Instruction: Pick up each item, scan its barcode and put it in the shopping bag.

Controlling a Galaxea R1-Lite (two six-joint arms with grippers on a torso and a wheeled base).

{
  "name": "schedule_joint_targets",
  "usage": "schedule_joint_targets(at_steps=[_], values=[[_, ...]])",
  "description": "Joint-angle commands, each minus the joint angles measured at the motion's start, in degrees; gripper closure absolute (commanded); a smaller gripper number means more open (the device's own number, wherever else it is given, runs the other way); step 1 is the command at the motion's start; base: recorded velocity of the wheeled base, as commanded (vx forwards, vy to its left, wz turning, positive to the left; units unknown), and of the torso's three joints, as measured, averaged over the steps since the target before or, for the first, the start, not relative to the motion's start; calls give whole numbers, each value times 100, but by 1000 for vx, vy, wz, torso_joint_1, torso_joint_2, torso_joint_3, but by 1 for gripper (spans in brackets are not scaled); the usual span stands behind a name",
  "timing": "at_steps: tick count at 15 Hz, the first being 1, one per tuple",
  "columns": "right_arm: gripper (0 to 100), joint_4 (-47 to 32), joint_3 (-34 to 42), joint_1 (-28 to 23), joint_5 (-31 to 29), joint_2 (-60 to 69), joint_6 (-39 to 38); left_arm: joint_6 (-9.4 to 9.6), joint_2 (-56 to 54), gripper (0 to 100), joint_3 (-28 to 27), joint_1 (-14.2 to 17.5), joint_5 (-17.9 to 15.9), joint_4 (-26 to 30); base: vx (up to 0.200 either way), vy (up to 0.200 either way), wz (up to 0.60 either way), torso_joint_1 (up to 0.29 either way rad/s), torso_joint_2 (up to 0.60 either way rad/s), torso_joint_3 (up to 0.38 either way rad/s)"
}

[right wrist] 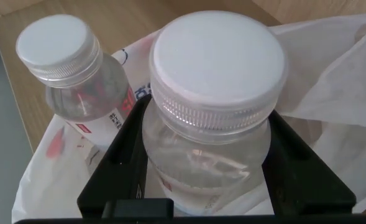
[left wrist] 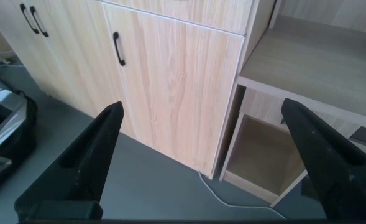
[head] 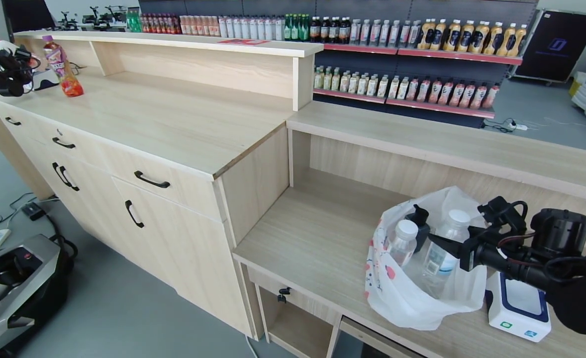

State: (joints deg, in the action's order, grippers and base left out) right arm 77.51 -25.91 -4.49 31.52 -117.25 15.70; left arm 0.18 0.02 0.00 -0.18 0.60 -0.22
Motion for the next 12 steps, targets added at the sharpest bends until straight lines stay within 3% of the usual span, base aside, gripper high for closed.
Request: schedule_joint_targets(at_steps=[1,6,12], values=[[100,142,15,53,3,-211,3,-1,-2,0,0,1,2,-4,0,0,0,0,0,0],[100,924,15,264,3,-720,29,-1,-2,0,0,1,2,-4,0,0,0,0,0,0],[100,1249,-2,282,3,-1142,38,-1,-2,0,0,1,2,-4,0,0,0,0,0,0]])
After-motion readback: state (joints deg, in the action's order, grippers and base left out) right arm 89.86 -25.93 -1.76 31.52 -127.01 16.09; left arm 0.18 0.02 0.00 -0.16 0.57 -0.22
